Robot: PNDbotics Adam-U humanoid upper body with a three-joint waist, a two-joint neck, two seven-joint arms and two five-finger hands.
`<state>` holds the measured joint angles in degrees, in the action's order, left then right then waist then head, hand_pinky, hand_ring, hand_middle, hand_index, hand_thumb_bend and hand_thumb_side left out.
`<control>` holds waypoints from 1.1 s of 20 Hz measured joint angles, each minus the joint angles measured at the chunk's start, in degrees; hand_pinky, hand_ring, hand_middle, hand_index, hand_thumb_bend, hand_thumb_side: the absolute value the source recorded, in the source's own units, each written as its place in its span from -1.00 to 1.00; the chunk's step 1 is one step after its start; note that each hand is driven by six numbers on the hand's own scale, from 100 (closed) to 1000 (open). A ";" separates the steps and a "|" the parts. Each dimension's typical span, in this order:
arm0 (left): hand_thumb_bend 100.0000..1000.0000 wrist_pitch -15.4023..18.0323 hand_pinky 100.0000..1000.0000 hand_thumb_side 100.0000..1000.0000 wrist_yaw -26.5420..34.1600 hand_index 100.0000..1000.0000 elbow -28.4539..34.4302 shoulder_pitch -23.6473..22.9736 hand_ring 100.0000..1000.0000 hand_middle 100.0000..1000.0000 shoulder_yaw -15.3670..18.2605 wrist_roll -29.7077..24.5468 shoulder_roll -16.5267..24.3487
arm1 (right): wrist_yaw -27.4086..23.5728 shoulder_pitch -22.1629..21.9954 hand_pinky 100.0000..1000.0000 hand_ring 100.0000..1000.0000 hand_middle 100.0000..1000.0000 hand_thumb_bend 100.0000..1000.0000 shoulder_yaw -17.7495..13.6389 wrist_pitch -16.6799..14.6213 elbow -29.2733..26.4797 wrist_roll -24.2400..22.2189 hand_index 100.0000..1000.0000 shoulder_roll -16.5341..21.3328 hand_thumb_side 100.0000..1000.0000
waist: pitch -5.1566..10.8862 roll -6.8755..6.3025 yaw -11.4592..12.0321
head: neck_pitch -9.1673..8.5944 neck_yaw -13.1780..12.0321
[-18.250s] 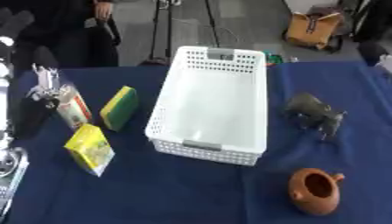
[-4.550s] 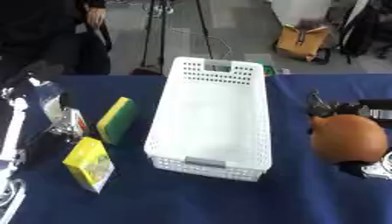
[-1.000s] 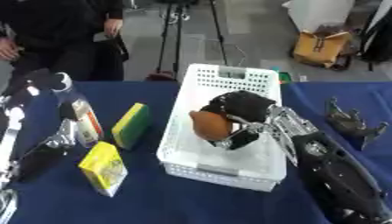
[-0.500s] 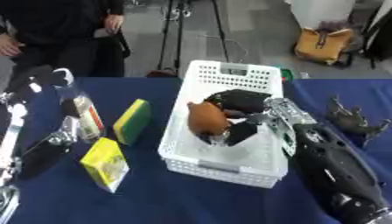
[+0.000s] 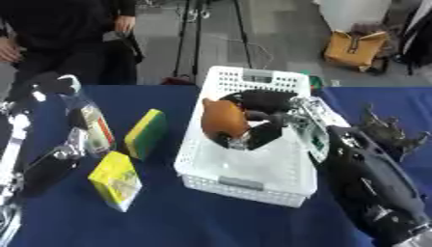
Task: Pick up objects on the table and place them in the box.
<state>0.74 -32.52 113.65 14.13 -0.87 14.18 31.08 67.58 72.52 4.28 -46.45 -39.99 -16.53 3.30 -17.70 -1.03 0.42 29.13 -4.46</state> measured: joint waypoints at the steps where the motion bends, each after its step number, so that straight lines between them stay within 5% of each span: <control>1: -1.00 0.00 1.00 0.12 0.00 0.71 0.00 0.00 0.84 0.31 0.00 0.00 0.00 | 0.26 0.08 0.61 0.89 0.87 -1.00 0.00 0.02 -0.24 0.02 0.98 0.01 1.00 | 0.00 -0.01 -0.01 | 0.00 0.04; 5: -1.00 0.00 1.00 0.12 0.00 0.71 0.00 0.00 0.84 0.31 0.00 0.00 0.00 | 2.43 0.29 0.75 1.00 1.00 -0.85 0.00 0.10 -0.36 -0.52 1.00 0.14 1.00 | 0.00 -0.12 -0.03 | 0.00 0.13; 13: -1.00 -0.01 1.00 0.11 0.00 0.71 0.00 -0.02 0.84 0.31 0.00 0.01 0.00 | 9.61 1.20 0.87 1.00 1.00 -0.58 0.02 1.11 -0.88 -2.07 1.00 0.79 0.63 | 0.01 -0.13 -0.05 | 0.00 0.20; 16: -1.00 -0.01 1.00 0.10 0.00 0.71 0.00 -0.02 0.84 0.31 0.00 0.01 0.00 | 13.48 1.57 1.00 1.00 1.00 -0.17 -0.01 1.25 -0.78 -2.12 1.00 0.95 0.51 | 0.01 -0.12 -0.04 | 0.00 0.24; 22: -1.00 -0.02 1.00 0.10 0.00 0.71 0.00 -0.01 0.84 0.31 0.00 0.01 0.00 | 20.08 2.83 1.00 1.00 1.00 0.10 -0.79 2.14 1.44 -3.15 1.00 1.51 0.60 | 0.27 0.07 0.40 | 0.00 0.69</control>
<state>0.72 -32.52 113.65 14.13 -0.87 14.19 31.08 87.66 75.35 3.49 -44.32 -38.55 -19.69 4.81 -17.43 -0.97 0.82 29.13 -3.77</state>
